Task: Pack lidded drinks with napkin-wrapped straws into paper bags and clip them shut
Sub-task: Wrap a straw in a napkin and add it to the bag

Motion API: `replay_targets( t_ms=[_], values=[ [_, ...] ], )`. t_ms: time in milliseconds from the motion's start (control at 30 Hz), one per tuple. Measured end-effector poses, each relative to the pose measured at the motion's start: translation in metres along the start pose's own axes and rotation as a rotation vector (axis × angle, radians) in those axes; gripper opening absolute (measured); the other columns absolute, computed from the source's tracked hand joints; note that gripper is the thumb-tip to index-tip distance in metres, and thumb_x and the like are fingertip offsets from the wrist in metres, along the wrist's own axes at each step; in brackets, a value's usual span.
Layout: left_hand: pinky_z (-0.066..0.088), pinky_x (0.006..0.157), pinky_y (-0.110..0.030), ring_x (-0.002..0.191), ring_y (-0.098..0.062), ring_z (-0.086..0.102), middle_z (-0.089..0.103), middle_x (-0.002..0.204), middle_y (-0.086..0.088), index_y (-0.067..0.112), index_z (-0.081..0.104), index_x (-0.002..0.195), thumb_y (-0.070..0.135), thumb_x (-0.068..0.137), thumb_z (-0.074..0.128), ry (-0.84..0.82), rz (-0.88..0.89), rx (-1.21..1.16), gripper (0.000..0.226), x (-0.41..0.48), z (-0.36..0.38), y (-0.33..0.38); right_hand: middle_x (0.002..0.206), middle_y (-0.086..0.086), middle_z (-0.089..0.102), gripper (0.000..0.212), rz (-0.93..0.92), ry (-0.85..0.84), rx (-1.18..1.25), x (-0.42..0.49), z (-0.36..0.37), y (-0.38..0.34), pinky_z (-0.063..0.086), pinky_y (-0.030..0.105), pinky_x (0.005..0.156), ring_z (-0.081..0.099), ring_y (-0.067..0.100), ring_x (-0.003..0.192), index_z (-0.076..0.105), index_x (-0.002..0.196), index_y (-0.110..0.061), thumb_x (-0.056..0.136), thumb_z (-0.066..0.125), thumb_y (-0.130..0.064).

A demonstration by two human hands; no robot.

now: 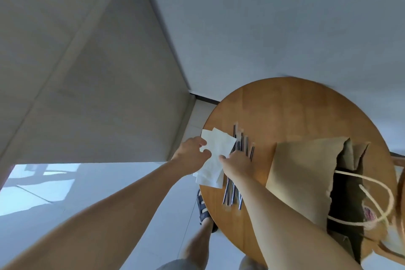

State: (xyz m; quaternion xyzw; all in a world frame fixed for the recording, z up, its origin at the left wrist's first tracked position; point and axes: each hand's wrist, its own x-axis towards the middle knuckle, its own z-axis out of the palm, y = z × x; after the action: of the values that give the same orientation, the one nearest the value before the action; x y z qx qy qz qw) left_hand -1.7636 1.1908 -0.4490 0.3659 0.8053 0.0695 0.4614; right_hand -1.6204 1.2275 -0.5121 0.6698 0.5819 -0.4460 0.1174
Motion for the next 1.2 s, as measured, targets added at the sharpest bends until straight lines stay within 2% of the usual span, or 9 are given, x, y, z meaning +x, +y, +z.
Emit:
replay_targets(
  t_ms=[267, 433, 533, 667, 767, 933, 1033, 1100, 1200],
  values=[
    [0.042, 0.087, -0.023, 0.120, -0.015, 0.053, 0.056, 0.136, 0.004, 0.020, 0.054, 0.131, 0.028, 0.094, 0.055, -0.007, -0.012, 0.009, 0.038, 0.004, 0.004, -0.025, 0.066, -0.001, 0.063, 0.042, 0.021, 0.051, -0.127, 0.014, 0.013, 0.002, 0.035, 0.020, 0.044, 0.059, 0.014, 0.056, 0.056, 0.066, -0.015, 0.091, 0.054, -0.048],
    [0.041, 0.086, -0.024, 0.118, -0.014, 0.054, 0.056, 0.135, 0.004, 0.021, 0.055, 0.131, 0.027, 0.093, 0.056, -0.008, -0.031, -0.005, 0.039, 0.004, 0.004, -0.031, 0.069, 0.000, 0.064, 0.032, 0.002, 0.105, -0.169, 0.015, 0.013, 0.004, 0.037, 0.021, 0.048, 0.060, 0.015, 0.058, 0.062, 0.076, -0.013, 0.093, 0.053, -0.038],
    [0.043, 0.086, -0.026, 0.117, -0.013, 0.053, 0.057, 0.134, 0.004, 0.021, 0.055, 0.130, 0.028, 0.092, 0.057, -0.008, -0.051, -0.024, 0.039, 0.002, 0.004, -0.031, 0.058, -0.002, 0.055, 0.030, -0.027, 0.180, -0.169, 0.015, 0.016, 0.009, 0.031, 0.020, 0.044, 0.050, 0.013, 0.048, 0.059, 0.070, -0.012, 0.093, 0.051, -0.030],
    [0.044, 0.087, -0.026, 0.121, -0.015, 0.053, 0.056, 0.136, 0.004, 0.021, 0.054, 0.131, 0.029, 0.093, 0.056, -0.013, -0.046, -0.034, 0.039, -0.001, 0.004, -0.027, 0.053, -0.009, 0.055, 0.032, -0.108, 0.228, -0.114, 0.007, 0.013, 0.015, 0.030, 0.016, 0.040, 0.051, 0.006, 0.043, 0.056, 0.063, -0.024, 0.092, 0.054, -0.037],
    [0.041, 0.086, -0.024, 0.123, -0.017, 0.053, 0.055, 0.138, 0.001, 0.018, 0.053, 0.132, 0.027, 0.094, 0.056, -0.009, -0.031, -0.042, 0.039, -0.004, 0.003, -0.023, 0.054, -0.013, 0.054, 0.027, -0.152, 0.276, -0.009, -0.002, 0.011, 0.014, 0.027, 0.014, 0.035, 0.052, 0.003, 0.045, 0.049, 0.065, -0.031, 0.090, 0.057, -0.036],
    [0.039, 0.097, -0.026, 0.128, -0.017, 0.050, 0.052, 0.142, 0.001, 0.018, 0.046, 0.140, 0.031, 0.093, 0.060, -0.041, -0.049, -0.226, 0.051, -0.008, 0.001, -0.012, 0.074, -0.005, 0.063, 0.013, -0.266, 0.225, 0.466, -0.014, 0.004, 0.014, 0.046, 0.025, 0.055, 0.062, 0.015, 0.068, 0.054, 0.082, -0.022, 0.085, 0.064, -0.014],
    [0.043, 0.105, -0.037, 0.121, -0.023, 0.056, 0.059, 0.133, -0.002, 0.016, 0.050, 0.138, 0.039, 0.091, 0.064, -0.137, -0.112, -0.451, 0.055, -0.009, 0.000, -0.005, 0.081, -0.004, 0.070, 0.010, -0.327, 0.094, 0.734, -0.030, -0.006, 0.013, 0.055, 0.028, 0.061, 0.067, 0.015, 0.076, 0.060, 0.087, -0.021, 0.081, 0.064, -0.015],
    [0.051, 0.099, -0.042, 0.108, -0.025, 0.065, 0.068, 0.119, -0.005, 0.013, 0.062, 0.124, 0.033, 0.092, 0.067, -0.164, -0.138, -0.612, 0.039, -0.010, 0.004, -0.004, 0.083, -0.005, 0.071, 0.009, -0.343, 0.020, 0.871, -0.036, -0.007, 0.017, 0.056, 0.025, 0.063, 0.069, 0.014, 0.077, 0.062, 0.089, -0.020, 0.082, 0.065, -0.015],
    [0.055, 0.069, -0.027, 0.087, -0.018, 0.068, 0.072, 0.098, -0.001, 0.017, 0.069, 0.097, 0.020, 0.095, 0.062, -0.070, -0.150, -0.644, 0.007, -0.011, 0.010, -0.005, 0.080, -0.004, 0.068, 0.006, -0.260, 0.140, 0.816, -0.034, -0.001, 0.033, 0.053, 0.028, 0.065, 0.065, 0.012, 0.075, 0.063, 0.089, -0.017, 0.094, 0.061, -0.019]
  ],
)
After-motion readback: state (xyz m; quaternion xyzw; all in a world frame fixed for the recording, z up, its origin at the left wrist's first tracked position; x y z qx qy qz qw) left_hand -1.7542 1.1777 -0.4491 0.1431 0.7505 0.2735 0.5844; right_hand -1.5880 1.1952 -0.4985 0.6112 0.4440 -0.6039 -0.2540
